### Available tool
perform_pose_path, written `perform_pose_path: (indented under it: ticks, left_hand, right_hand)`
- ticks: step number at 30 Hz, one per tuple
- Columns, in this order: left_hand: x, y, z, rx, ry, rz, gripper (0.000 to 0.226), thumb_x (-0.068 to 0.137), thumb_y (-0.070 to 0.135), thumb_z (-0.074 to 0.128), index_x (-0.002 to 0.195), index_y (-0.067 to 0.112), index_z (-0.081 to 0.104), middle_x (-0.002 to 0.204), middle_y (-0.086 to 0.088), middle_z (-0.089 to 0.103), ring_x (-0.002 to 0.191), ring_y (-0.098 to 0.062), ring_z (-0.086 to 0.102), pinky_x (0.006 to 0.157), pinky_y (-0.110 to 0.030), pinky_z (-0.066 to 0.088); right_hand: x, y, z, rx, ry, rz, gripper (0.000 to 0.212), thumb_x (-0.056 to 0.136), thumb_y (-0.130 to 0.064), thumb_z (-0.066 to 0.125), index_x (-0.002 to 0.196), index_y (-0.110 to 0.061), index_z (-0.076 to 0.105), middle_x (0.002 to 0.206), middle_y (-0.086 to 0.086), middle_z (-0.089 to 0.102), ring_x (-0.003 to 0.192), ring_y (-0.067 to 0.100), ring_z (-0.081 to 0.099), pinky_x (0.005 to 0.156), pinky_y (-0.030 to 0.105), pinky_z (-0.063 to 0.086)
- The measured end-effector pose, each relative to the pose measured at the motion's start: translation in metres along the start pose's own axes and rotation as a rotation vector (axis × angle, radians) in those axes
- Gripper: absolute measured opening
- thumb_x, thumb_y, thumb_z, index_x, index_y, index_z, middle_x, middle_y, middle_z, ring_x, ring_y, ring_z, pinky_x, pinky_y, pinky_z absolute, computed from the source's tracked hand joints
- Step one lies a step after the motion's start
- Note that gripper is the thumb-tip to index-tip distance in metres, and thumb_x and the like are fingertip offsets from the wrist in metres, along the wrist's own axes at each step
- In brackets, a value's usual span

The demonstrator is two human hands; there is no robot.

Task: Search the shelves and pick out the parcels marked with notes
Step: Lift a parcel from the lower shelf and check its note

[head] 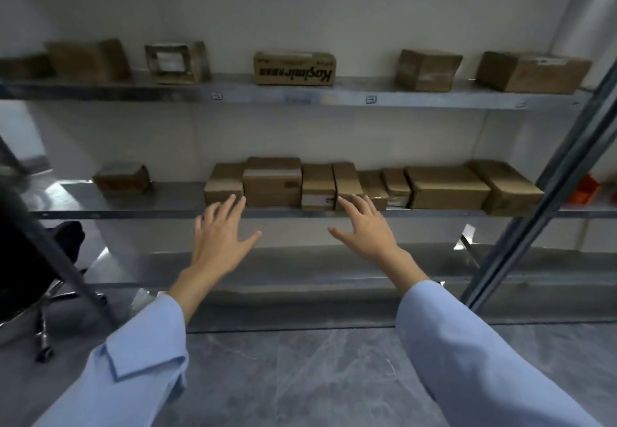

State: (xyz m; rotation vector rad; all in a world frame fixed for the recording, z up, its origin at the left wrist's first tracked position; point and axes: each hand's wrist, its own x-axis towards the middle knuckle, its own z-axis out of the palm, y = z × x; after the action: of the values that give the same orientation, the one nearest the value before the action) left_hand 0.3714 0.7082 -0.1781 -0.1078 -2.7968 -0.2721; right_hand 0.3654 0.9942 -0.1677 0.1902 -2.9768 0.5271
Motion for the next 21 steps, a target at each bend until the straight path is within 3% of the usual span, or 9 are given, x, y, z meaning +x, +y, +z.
perform_pose_path:
  ticks: [21]
  left_hand:
    - [0.137, -0.119, 0.051, -0.024, 0.027, -0.213, 0.078, 0.091, 0.055, 0.056, 0.155, 0.025, 0.022, 0.161, 0.005, 0.023, 0.147, -0.018, 0.021, 0.114, -0.040, 0.020]
  right_hand:
    - [0.240, -0.102, 0.093, 0.228, -0.131, -0.273, 0.072, 0.093, -0.048, 0.059, 0.153, -0.026, 0.025, 0.160, 0.006, 0.023, 0.149, 0.026, 0.017, 0.117, 0.043, 0.026]
